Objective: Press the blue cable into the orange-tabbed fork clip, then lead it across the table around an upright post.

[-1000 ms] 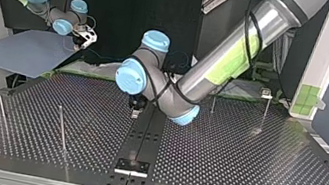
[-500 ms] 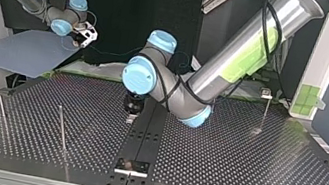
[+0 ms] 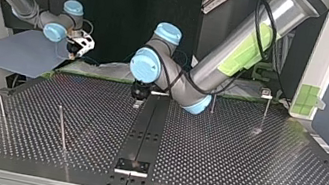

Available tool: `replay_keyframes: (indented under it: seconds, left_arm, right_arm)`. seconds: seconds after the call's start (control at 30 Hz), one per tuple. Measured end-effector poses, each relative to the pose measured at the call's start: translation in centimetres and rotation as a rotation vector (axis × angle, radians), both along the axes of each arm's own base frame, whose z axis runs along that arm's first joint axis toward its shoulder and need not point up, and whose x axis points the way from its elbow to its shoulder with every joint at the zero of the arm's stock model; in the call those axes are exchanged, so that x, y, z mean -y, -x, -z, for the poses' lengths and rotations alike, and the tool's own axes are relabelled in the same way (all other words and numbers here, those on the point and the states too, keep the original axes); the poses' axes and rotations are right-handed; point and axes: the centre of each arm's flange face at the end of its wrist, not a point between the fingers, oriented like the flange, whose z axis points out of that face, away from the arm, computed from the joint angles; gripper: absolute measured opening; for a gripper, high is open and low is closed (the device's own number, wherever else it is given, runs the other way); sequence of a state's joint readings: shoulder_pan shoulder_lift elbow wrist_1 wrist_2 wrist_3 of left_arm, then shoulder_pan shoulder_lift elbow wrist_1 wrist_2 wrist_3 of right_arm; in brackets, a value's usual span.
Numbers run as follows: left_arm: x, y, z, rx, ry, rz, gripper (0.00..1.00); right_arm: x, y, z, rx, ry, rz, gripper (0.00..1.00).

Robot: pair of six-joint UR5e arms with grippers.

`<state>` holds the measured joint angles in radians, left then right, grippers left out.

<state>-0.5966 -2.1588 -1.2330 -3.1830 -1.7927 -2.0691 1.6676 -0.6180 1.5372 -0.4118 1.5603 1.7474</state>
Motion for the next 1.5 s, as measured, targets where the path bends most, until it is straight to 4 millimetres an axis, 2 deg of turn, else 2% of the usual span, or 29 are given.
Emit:
replay_keyframes:
  seconds: [0.53, 0.8, 1.1, 1.5]
  left_arm:
    - [0.2, 0.2, 0.2, -0.004, -0.001, 0.020, 0.99]
    - [0.3, 0.2, 0.2, -0.005, -0.006, 0.037, 0.99]
    - [0.2, 0.2, 0.2, -0.005, -0.010, 0.039, 0.99]
    - [0.1, 0.1, 0.2, -0.002, -0.017, 0.040, 0.99]
  right_arm:
    - [0.9, -4.0, -10.5, 0.148, 0.127, -0.060, 0.00]
    - [-0.2, -3.7, -13.2, 0.166, 0.171, -0.052, 0.00]
    - [-2.6, -2.9, -16.4, 0.207, 0.210, -0.033, 0.00]
    - [-3.0, -2.9, -23.5, 0.314, 0.303, -0.050, 0.00]
